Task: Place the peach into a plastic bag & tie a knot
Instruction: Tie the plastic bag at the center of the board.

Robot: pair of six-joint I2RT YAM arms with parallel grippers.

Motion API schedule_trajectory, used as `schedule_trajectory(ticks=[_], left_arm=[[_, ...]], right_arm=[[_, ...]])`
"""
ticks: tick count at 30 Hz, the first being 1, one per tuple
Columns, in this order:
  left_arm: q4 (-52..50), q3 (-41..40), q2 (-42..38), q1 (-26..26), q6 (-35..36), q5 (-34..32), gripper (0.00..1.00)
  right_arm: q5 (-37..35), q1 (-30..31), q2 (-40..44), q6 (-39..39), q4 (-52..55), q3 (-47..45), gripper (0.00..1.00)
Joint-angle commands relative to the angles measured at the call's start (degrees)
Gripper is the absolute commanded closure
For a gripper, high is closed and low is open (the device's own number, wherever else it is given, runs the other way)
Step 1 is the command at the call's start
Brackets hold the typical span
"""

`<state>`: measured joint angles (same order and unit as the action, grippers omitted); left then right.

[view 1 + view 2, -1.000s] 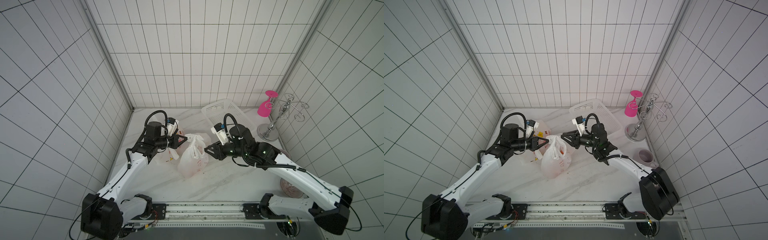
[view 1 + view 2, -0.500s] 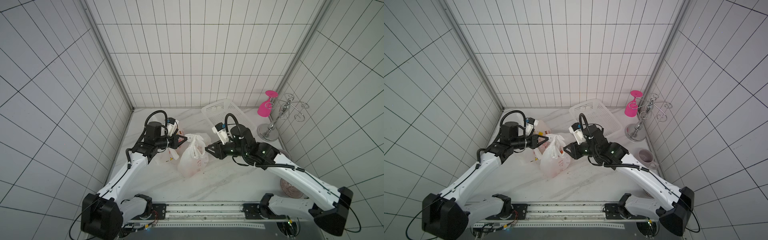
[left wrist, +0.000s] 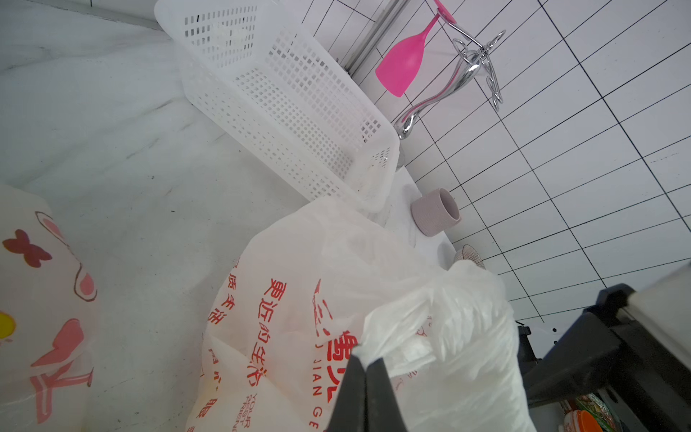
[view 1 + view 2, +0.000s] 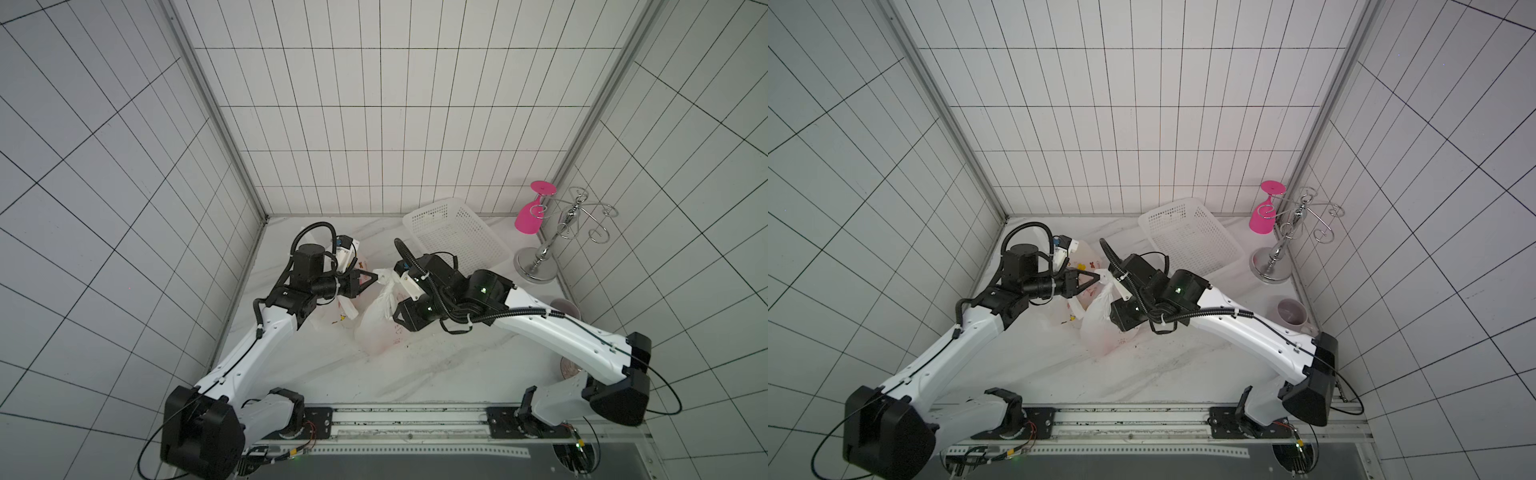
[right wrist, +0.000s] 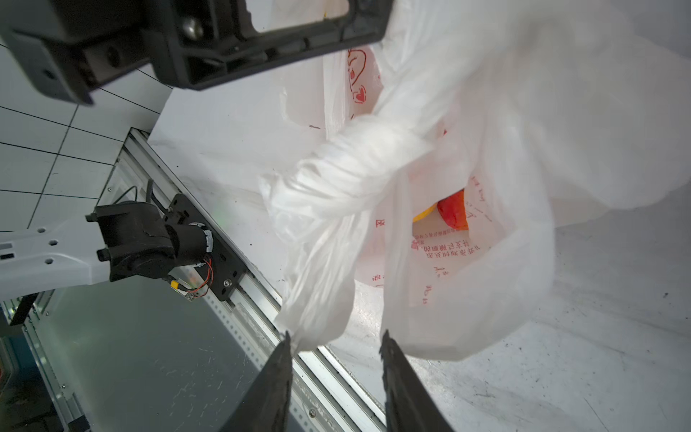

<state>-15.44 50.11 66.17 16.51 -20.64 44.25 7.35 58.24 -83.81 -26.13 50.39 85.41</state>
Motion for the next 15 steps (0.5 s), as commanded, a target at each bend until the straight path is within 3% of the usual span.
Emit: schedule_trajectory(ticks=[1,7,15], left_arm=[[2.04,-0.80,-1.17,0.36,-0.42,0.60,1.00],[2.59,-0.89,-1.22,0.63,-0.80,0.73,1.00],[2.57,-0.98,-1.66,0.67,-0.80,0.83,1.00]], right_arm=[[-2.40,0.31,-1.14,-0.98,2.71,8.37,0.57],[-0.90,0.03,-3.31,-1.64,1.82,10.81,0.52],[0.25,-1.10,-4.52,-2.17,1.27,9.86,0.58]])
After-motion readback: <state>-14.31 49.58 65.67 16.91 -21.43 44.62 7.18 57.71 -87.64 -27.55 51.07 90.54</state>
